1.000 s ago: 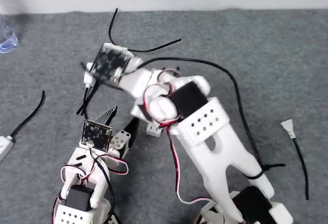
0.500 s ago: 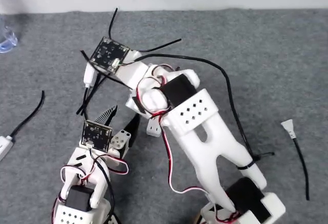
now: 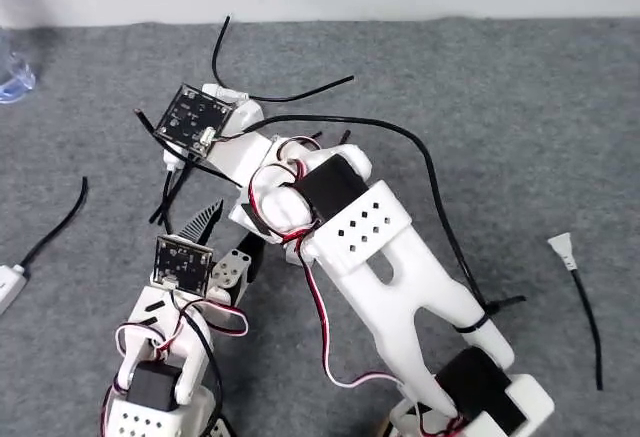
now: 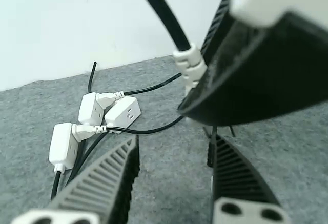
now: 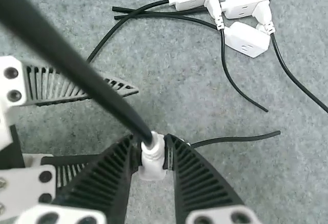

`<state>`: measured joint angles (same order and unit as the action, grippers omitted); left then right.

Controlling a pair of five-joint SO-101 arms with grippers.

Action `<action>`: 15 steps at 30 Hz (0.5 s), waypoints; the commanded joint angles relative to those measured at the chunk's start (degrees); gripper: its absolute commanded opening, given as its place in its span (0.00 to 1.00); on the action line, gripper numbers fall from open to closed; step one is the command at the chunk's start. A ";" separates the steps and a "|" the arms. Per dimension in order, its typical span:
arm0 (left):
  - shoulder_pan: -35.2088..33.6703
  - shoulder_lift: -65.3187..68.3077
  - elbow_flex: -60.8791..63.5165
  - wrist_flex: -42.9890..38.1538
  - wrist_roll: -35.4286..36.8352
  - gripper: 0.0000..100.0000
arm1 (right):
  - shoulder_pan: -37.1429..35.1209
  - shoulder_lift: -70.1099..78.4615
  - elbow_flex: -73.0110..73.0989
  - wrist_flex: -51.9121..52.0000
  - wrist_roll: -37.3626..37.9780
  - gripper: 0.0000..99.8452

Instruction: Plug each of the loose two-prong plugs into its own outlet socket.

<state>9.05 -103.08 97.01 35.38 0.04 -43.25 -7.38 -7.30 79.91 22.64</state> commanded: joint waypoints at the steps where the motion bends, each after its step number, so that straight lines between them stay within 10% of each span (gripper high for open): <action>1: -0.62 -0.97 -0.66 -2.02 -0.53 0.20 | -0.57 -0.22 -3.16 1.89 -1.49 0.01; 15: -0.62 -0.97 -0.66 -2.02 -0.62 0.20 | 0.48 -0.84 3.08 3.30 -0.62 0.01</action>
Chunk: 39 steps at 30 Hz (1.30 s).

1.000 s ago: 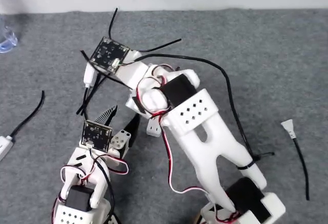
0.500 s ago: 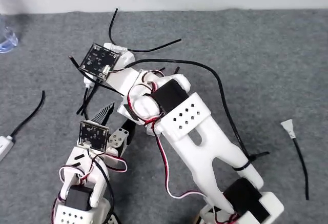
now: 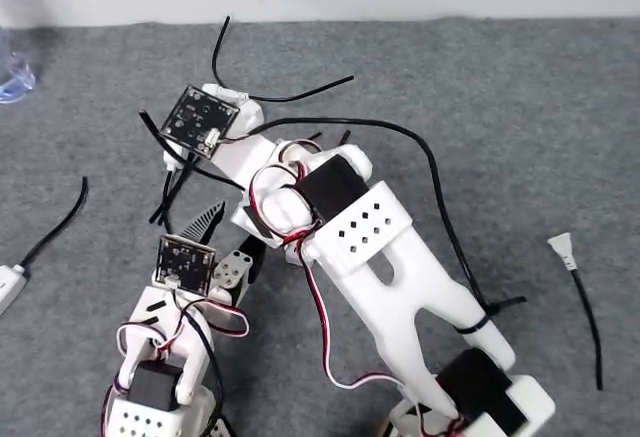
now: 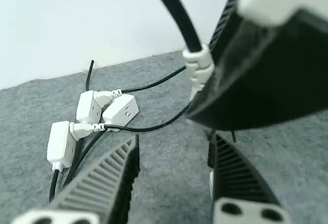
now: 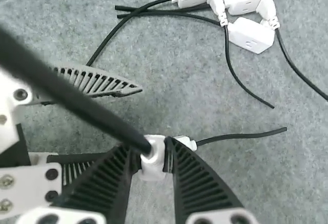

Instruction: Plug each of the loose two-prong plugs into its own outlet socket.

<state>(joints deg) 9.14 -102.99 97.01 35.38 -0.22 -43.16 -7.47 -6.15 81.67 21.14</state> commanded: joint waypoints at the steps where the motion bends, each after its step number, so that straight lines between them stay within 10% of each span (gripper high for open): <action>1: -0.70 -1.05 -0.66 -2.02 -0.35 0.20 | 0.84 -0.75 2.02 1.54 0.88 0.01; 20: -1.41 -0.97 -0.57 0.70 -1.32 0.20 | 12.44 0.04 2.29 0.57 8.97 0.01; 31: -30.86 -1.05 -1.10 11.25 -12.92 0.20 | 12.35 12.00 1.85 -2.68 17.58 0.01; 39: -27.78 -1.05 -0.48 12.57 -13.71 0.20 | 11.21 14.64 2.20 -3.47 18.11 0.01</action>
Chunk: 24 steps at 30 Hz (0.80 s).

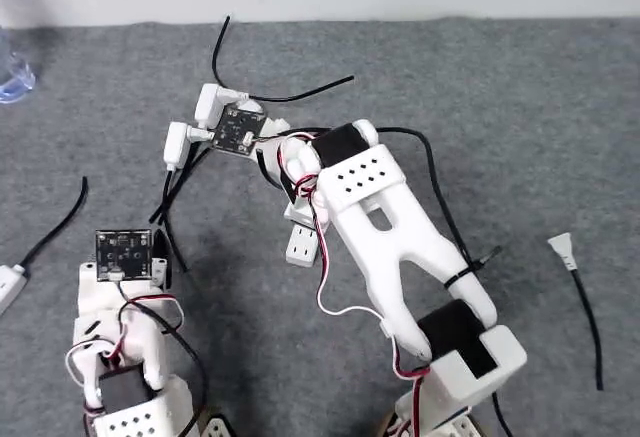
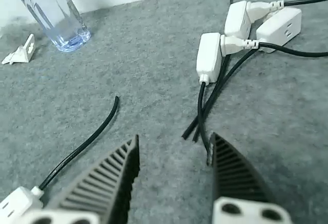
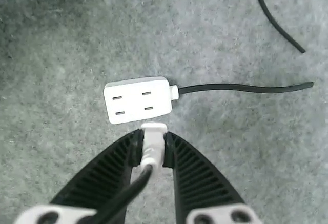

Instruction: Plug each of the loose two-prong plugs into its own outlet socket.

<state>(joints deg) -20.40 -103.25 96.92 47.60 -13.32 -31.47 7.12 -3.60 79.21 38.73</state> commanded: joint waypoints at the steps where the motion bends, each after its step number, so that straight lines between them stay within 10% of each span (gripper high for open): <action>1: 1.85 -0.79 -0.40 0.35 -0.62 0.20 | -0.57 0.22 -0.35 -1.19 0.53 0.01; 14: 3.87 -0.53 -0.40 0.35 -0.53 0.20 | -1.89 -0.22 6.68 -6.73 -2.73 0.01; 24: 32.88 -0.44 -0.40 -2.20 -0.18 0.20 | 9.01 -20.00 7.12 3.56 -2.55 0.01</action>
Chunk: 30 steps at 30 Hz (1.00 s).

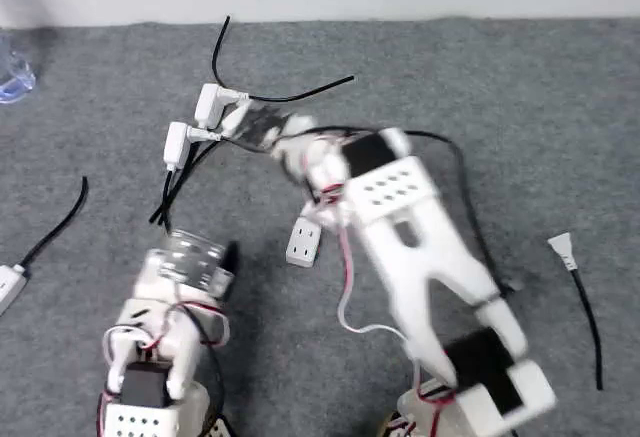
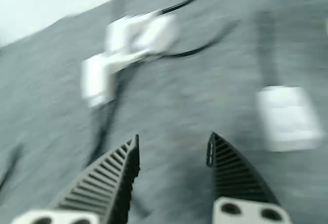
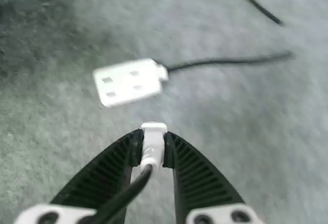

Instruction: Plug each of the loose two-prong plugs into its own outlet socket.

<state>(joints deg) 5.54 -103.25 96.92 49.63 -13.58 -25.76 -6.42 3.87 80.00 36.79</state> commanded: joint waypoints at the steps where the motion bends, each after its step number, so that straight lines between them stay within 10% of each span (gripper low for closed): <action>1: 8.88 -0.44 -0.40 -5.45 0.09 0.20 | 4.53 -7.52 -0.35 3.65 -0.79 0.01; 11: 15.03 6.33 -0.22 -11.08 8.79 0.20 | 13.76 -9.89 8.70 3.65 -10.20 0.01; 18: 14.95 30.77 -3.21 -26.99 8.70 0.20 | 13.67 -9.89 16.44 -3.65 -13.89 0.01; 30: 17.41 71.74 -27.12 -28.57 11.60 0.20 | 15.43 -9.89 25.05 -14.11 -16.18 0.01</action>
<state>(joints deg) 20.92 -36.53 75.56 22.46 -4.26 -12.04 -14.15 29.54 67.43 20.97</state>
